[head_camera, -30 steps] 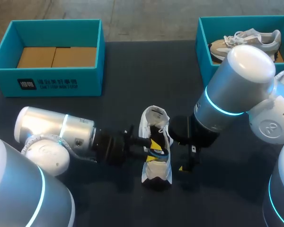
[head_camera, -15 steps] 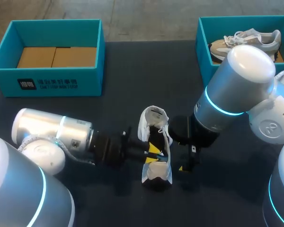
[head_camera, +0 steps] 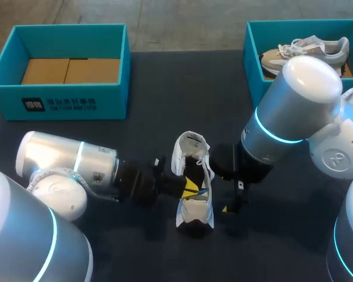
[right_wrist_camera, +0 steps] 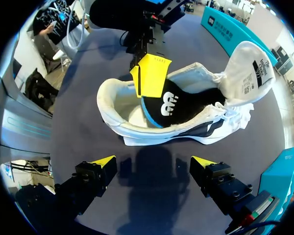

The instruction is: Take the shoe out of the shoebox, open the shoe tongue, remove and reinsert the insole, then place the shoe into the shoebox

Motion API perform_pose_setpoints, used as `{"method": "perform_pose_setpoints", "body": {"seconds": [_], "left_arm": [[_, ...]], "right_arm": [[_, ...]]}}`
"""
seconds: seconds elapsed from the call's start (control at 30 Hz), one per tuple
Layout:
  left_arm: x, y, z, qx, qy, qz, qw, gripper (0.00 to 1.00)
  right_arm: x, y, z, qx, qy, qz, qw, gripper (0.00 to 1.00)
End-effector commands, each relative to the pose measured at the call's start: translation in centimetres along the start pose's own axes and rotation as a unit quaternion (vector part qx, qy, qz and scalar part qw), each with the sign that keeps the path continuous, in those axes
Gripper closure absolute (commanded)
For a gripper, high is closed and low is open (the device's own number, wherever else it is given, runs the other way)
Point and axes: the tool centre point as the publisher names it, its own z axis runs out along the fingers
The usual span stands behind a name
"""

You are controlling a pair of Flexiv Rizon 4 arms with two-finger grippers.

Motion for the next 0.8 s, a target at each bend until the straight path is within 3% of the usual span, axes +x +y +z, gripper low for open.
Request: {"method": "perform_pose_setpoints", "body": {"seconds": [0.03,0.13,0.3,0.8], "left_arm": [[0.2,0.2,0.3,-0.001,0.003,-0.003,1.0,1.0],[0.2,-0.3,0.1,0.006,0.001,-0.007,1.0,0.99],[0.3,-1.0,-0.3,0.017,-0.001,-0.011,1.0,0.67],[-1.2,-3.0,-2.1,0.028,-0.008,-0.006,1.0,0.61]], "right_arm": [[0.1,0.1,0.2,0.001,-0.002,0.0,1.0,0.0],[0.1,0.1,0.2,0.001,-0.002,0.0,1.0,0.0],[0.1,0.1,0.2,0.001,-0.002,0.0,1.0,0.0],[0.1,0.1,0.2,0.001,-0.002,0.0,1.0,0.0]]}}
